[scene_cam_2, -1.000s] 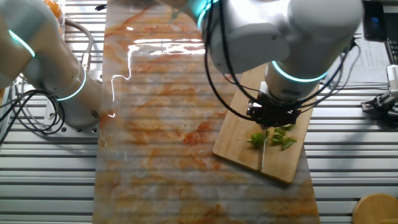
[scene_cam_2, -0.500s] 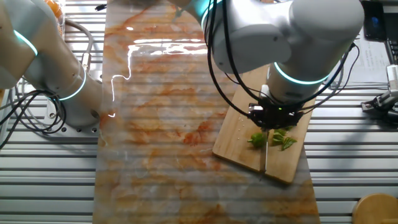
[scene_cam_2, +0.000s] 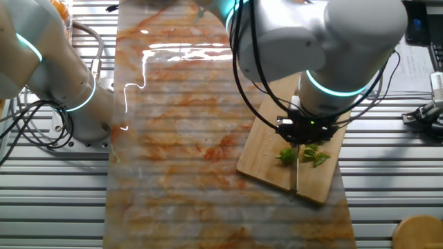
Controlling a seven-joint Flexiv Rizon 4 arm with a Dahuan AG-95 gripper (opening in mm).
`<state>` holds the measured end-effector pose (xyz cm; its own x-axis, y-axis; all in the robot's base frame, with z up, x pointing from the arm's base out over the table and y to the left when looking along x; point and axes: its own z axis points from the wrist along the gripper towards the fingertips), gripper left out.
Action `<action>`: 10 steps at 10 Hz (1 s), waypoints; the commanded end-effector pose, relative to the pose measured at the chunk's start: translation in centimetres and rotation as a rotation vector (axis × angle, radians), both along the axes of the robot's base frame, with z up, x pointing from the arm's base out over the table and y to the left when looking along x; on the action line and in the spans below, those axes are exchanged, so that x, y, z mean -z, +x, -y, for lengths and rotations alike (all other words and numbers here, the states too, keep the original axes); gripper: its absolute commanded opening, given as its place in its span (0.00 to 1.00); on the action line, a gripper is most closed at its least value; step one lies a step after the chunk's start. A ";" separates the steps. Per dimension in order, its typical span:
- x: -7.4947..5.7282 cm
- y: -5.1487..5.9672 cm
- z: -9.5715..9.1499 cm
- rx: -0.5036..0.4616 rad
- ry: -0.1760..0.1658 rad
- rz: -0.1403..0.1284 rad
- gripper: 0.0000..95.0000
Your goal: Chop the chili peppers
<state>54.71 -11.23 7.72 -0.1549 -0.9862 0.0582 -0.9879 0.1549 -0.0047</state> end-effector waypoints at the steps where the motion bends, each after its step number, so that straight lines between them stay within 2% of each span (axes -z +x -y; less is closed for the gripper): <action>1: -0.2 0.6 -0.1 -0.012 0.011 -0.056 0.00; 2: -0.3 0.6 -0.1 -0.006 0.027 -0.087 0.00; 4: -0.4 0.5 -0.1 -0.019 0.022 -0.104 0.00; 7: -1.0 -0.2 0.1 -0.026 0.016 -0.115 0.00; 10: -0.7 -0.3 0.2 -0.026 0.011 -0.119 0.00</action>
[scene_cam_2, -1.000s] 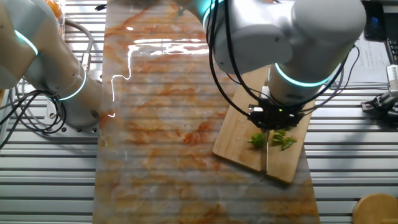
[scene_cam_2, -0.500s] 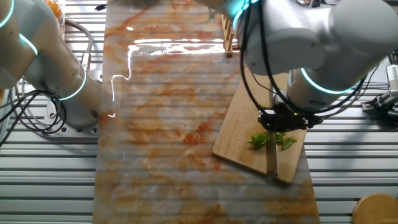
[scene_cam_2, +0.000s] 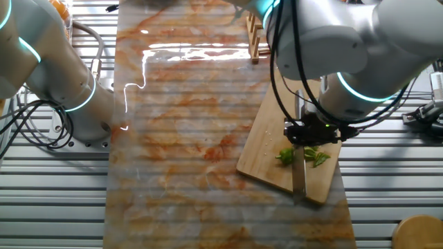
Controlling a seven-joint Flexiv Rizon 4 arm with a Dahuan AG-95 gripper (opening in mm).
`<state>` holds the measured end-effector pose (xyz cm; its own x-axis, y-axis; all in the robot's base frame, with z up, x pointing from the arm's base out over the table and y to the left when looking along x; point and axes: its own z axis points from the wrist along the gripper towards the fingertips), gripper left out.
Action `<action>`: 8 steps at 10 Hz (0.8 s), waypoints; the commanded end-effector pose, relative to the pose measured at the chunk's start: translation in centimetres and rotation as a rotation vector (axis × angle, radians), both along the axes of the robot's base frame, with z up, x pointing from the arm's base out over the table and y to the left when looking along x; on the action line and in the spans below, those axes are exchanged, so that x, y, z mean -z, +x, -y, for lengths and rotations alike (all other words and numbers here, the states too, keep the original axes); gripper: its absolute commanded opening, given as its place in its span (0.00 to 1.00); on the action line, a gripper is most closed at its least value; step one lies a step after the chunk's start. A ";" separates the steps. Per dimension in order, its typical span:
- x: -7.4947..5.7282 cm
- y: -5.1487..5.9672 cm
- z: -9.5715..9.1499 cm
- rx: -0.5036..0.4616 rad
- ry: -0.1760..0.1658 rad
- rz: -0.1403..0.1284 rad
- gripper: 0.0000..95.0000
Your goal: Chop the chili peppers
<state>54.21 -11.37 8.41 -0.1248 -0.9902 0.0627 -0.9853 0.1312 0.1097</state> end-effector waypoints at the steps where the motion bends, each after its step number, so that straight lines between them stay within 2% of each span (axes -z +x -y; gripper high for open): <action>1: 0.2 0.3 0.1 -0.006 0.004 -0.007 0.00; 6: 1.5 0.1 0.5 -0.022 -0.003 -0.028 0.00; 8: 1.8 0.1 0.6 -0.036 -0.021 -0.034 0.00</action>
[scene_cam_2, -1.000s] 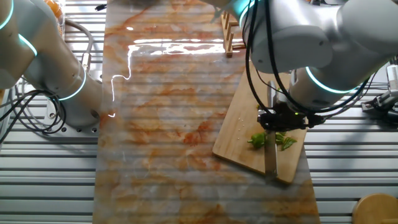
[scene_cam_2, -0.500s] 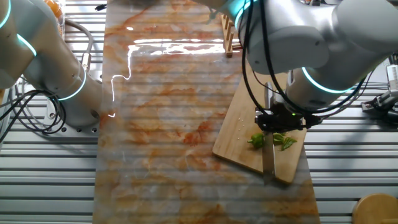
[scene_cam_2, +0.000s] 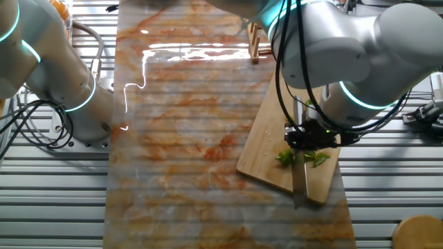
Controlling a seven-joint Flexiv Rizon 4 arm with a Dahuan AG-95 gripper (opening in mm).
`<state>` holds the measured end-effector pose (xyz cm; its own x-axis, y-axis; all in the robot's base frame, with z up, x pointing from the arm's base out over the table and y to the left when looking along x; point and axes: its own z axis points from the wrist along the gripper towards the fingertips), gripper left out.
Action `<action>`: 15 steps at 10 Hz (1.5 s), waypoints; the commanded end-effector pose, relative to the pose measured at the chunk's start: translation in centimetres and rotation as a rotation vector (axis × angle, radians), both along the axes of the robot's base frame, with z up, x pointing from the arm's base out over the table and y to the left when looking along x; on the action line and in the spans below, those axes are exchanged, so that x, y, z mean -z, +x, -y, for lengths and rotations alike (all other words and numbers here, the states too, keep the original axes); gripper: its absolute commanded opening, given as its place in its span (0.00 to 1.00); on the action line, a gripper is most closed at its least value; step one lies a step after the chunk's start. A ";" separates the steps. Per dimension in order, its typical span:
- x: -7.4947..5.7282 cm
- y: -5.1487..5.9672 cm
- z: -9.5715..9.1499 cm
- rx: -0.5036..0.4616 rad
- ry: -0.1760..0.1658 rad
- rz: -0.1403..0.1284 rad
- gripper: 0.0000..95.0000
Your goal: Chop the chili peppers
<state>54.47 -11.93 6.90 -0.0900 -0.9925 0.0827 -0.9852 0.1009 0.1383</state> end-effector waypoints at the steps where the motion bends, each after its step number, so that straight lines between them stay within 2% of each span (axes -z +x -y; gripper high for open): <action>1: 0.6 -0.2 0.1 -0.015 -0.014 -0.007 0.00; 3: 1.0 -0.2 0.3 -0.014 -0.010 0.001 0.00; 5: 1.1 -0.7 0.9 -0.015 0.015 0.022 0.00; 7: 2.4 -1.1 1.5 -0.004 0.055 0.040 0.00; 11: 4.0 -1.2 1.5 -0.026 0.046 0.041 0.00; 13: 4.3 -0.9 1.3 -0.022 0.024 0.038 0.00; 15: 4.6 -0.7 1.2 -0.002 0.043 0.047 0.00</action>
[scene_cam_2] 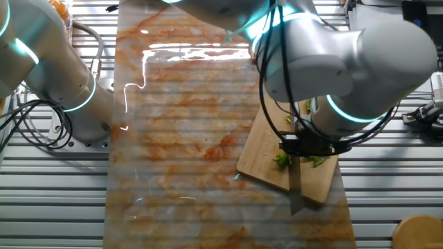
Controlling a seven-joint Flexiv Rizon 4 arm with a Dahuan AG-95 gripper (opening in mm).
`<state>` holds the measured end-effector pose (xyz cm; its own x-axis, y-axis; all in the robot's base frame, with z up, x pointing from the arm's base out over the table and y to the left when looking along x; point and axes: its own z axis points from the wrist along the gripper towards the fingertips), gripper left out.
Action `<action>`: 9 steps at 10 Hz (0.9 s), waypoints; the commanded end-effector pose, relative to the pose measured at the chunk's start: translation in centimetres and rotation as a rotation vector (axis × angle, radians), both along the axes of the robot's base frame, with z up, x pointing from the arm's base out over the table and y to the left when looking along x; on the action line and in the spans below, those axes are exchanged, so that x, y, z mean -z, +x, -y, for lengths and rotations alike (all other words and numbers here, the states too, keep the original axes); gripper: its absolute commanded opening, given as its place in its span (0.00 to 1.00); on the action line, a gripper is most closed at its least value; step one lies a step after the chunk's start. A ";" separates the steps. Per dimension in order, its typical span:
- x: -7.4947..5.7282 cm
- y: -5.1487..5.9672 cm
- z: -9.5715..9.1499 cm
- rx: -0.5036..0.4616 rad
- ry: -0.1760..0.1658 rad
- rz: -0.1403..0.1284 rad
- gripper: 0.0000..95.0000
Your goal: Chop the chili peppers
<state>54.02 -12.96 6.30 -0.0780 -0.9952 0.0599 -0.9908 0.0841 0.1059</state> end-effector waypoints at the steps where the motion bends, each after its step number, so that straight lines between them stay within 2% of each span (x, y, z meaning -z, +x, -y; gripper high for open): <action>1: 4.0 -0.2 0.1 0.026 0.049 0.022 0.00; 3: 4.1 0.3 -0.4 0.036 0.069 0.037 0.00; 7: 4.2 1.9 -2.6 0.073 0.062 0.042 0.00; 9: 3.6 2.5 -3.5 0.093 0.056 0.038 0.00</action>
